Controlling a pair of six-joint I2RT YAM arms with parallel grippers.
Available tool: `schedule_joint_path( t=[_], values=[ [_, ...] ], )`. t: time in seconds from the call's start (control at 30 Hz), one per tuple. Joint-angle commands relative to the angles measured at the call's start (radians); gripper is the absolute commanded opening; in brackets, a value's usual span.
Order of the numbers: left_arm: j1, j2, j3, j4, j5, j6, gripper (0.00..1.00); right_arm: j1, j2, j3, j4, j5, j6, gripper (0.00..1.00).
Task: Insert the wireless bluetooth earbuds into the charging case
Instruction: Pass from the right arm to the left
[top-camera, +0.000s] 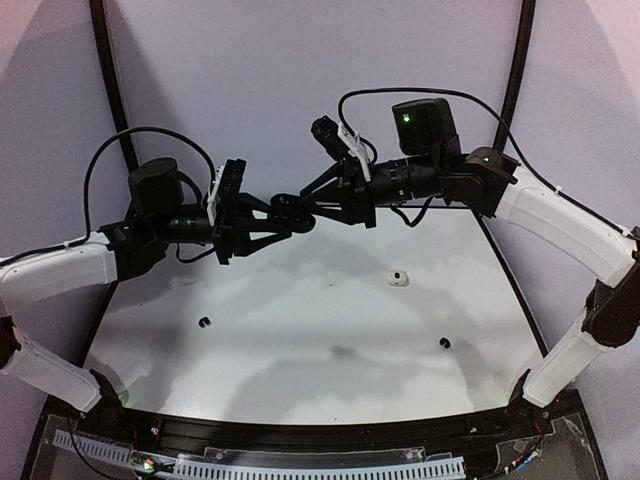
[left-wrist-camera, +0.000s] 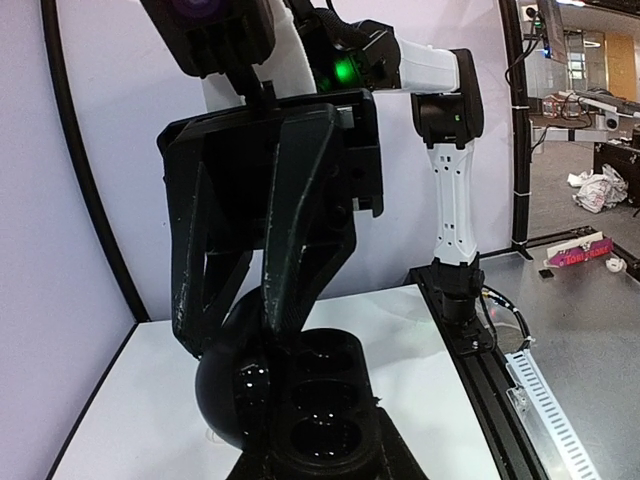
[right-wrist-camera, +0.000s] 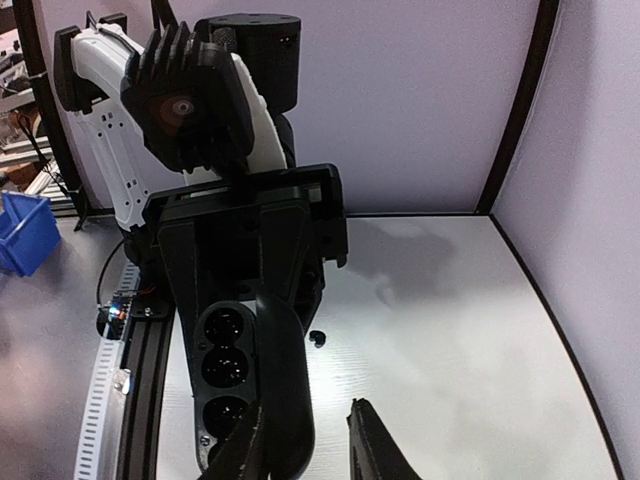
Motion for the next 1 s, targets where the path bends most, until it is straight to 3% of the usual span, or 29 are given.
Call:
schedule_joint_path(
  t=[0.0,0.2,0.53,0.7,0.83,0.9,0.97],
  values=[
    [-0.011,-0.030,-0.015,0.065,-0.009,-0.030,0.01,-0.018,0.022,0.009,-0.007,-0.023,0.017,0.27],
    [-0.004,-0.009,-0.046,0.095,-0.070,-0.199,0.01,-0.024,0.033,0.002,0.008,-0.104,0.036,0.34],
    [-0.004,-0.006,-0.069,0.093,-0.093,-0.190,0.01,-0.034,0.026,0.022,0.093,-0.163,0.079,0.53],
    [-0.004,-0.010,-0.099,0.129,-0.102,-0.185,0.01,-0.084,-0.001,0.040,0.199,-0.170,0.177,0.61],
    [-0.004,-0.012,-0.117,0.165,-0.122,-0.201,0.01,-0.178,-0.106,-0.050,0.297,-0.073,0.348,0.66],
    [-0.004,-0.014,-0.133,0.186,-0.127,-0.236,0.01,-0.232,-0.174,-0.162,0.297,0.048,0.476,0.85],
    [-0.004,-0.016,-0.146,0.216,-0.129,-0.253,0.01,-0.316,-0.254,-0.298,0.268,0.127,0.582,0.98]
  ],
)
